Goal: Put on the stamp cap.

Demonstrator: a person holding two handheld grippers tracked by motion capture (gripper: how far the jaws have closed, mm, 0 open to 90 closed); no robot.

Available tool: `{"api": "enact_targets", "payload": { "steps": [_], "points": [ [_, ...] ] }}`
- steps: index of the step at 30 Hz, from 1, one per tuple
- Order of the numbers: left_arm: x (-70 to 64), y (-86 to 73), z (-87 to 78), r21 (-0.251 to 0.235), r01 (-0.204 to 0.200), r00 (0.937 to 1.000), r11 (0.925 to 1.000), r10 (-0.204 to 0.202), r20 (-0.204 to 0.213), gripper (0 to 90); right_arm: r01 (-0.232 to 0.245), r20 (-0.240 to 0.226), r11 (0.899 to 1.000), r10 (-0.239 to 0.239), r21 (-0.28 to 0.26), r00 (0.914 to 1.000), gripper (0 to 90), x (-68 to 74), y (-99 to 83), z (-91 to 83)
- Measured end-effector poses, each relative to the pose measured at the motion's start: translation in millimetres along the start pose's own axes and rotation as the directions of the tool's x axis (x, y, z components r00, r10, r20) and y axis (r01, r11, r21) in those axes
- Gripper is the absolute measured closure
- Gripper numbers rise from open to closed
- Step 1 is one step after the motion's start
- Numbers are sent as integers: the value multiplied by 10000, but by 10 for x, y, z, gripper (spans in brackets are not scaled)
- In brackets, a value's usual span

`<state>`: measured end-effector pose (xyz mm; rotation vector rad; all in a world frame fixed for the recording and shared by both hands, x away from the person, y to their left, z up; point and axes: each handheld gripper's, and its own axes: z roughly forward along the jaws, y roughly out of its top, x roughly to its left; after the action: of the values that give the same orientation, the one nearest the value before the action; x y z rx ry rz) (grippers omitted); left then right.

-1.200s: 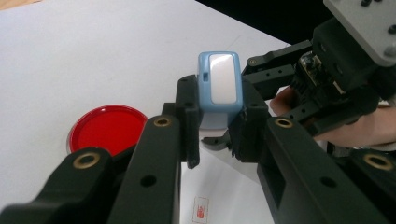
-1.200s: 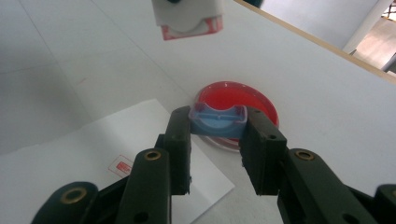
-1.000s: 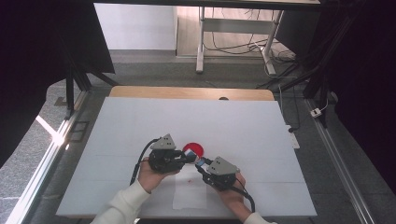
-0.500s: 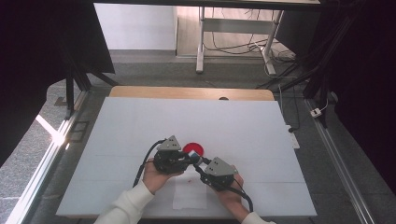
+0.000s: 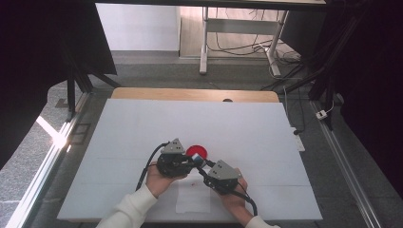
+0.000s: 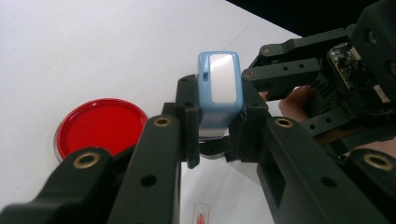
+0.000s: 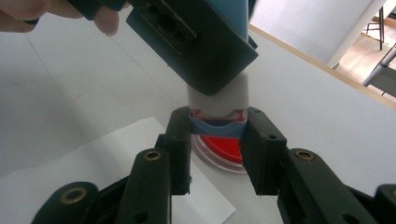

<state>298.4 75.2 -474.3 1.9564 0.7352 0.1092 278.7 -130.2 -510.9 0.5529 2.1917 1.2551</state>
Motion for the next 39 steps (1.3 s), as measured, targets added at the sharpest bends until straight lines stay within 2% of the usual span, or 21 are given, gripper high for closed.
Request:
{"api": "enact_targets", "payload": {
  "steps": [17, 24, 27, 31, 38, 39],
  "points": [
    [1, -9, 13, 182, 117, 9999, 9998, -119, 94, 753, 289, 213, 9996, -290, 40, 9994, 644, 36, -7, -6],
    [-3, -10, 16, 451, 113, 9999, 9989, -118, 104, 754, 744, 307, 9970, -751, 212, 9967, 644, 73, -3, -5],
    [3, -10, 22, 500, 136, 9998, 9987, -142, 117, 754, 801, 339, 9963, -811, 300, 9961, 645, 81, 3, -4],
    [8, -24, 40, 371, 321, 9992, 9988, -330, 241, 754, 778, 397, 9961, -794, 417, 9960, 647, 82, 11, -13],
    [25, -49, 67, 388, 500, 9979, 9980, -515, 403, 754, 1087, 384, 9933, -1102, 396, 9932, 649, 83, 13, -15],
    [29, -51, 74, 419, 506, 9977, 9978, -524, 430, 754, 1162, 386, 9917, -1184, 546, 9922, 649, 83, 15, -20]
  ]
}}
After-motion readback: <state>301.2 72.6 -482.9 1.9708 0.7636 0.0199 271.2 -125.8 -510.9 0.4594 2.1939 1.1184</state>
